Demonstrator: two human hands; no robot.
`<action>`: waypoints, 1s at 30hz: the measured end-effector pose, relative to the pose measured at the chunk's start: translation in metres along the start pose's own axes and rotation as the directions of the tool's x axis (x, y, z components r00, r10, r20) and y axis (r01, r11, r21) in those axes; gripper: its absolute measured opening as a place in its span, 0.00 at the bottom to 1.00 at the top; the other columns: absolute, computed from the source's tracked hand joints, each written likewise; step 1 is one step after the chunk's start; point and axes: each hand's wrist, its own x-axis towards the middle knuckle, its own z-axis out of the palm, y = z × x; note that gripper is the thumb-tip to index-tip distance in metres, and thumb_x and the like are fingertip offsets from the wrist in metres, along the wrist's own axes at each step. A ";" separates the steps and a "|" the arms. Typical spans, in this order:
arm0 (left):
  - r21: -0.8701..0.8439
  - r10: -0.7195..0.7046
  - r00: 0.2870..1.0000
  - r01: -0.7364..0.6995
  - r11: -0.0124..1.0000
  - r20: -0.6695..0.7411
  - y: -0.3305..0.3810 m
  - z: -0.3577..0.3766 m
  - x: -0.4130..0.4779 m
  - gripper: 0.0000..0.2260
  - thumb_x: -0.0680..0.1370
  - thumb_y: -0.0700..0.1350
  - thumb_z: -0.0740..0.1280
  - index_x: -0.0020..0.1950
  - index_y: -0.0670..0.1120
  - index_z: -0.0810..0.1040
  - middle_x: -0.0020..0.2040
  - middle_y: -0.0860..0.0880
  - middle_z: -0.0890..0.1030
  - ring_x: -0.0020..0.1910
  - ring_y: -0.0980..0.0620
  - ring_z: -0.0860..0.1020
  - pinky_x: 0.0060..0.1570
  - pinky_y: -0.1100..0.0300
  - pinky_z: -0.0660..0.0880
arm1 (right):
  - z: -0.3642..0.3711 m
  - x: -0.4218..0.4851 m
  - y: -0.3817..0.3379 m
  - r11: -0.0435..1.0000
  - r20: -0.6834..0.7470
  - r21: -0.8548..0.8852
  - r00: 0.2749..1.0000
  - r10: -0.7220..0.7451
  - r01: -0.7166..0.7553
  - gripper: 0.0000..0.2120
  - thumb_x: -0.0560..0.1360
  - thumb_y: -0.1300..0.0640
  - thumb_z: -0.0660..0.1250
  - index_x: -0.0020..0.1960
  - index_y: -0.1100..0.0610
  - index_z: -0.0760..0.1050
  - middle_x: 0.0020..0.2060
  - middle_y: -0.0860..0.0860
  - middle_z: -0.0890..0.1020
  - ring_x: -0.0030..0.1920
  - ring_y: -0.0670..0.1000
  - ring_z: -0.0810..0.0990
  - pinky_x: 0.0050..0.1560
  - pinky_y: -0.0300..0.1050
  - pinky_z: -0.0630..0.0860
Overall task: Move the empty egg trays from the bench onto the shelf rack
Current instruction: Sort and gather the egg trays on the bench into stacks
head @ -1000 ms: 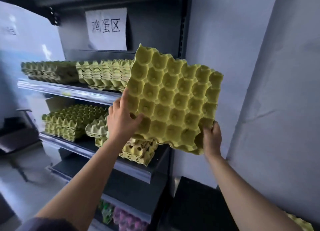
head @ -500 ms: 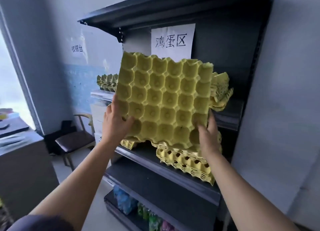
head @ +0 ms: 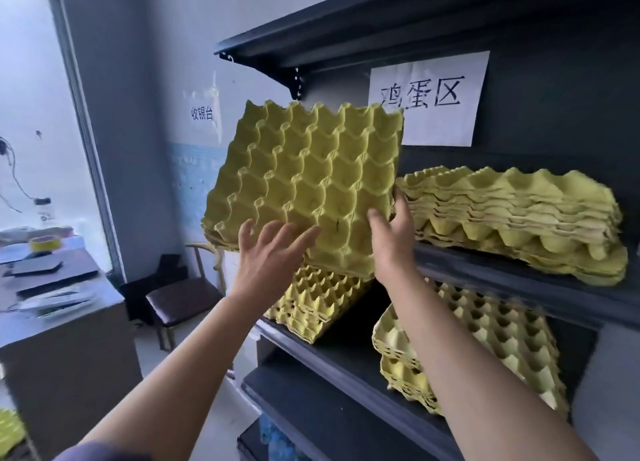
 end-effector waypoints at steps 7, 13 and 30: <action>0.040 0.022 0.991 -0.017 0.999 -0.129 -0.060 0.058 0.085 0.33 0.61 0.38 0.78 0.62 0.57 0.72 0.46 0.54 0.82 0.48 0.46 0.80 0.51 0.48 0.70 | 0.061 0.078 0.015 0.999 0.012 0.041 1.000 -0.025 0.024 0.29 0.77 0.60 0.64 0.76 0.52 0.58 0.71 0.52 0.68 0.69 0.52 0.68 0.69 0.55 0.66; -0.122 -0.022 0.979 -0.002 0.992 -0.200 -0.096 0.091 0.152 0.23 0.70 0.36 0.72 0.62 0.53 0.76 0.52 0.50 0.82 0.51 0.42 0.79 0.50 0.47 0.69 | 0.093 0.135 0.005 0.986 0.129 -0.002 0.978 -0.163 0.165 0.30 0.78 0.52 0.62 0.76 0.48 0.54 0.73 0.48 0.63 0.71 0.48 0.64 0.71 0.46 0.61; -0.497 0.033 0.997 0.009 0.868 0.074 -0.140 0.198 0.234 0.28 0.71 0.30 0.60 0.68 0.51 0.67 0.65 0.47 0.69 0.65 0.44 0.65 0.63 0.43 0.62 | 0.159 0.201 0.091 0.558 0.163 -0.718 0.879 -0.447 0.417 0.14 0.77 0.50 0.64 0.53 0.61 0.76 0.65 0.61 0.72 0.68 0.60 0.68 0.65 0.58 0.68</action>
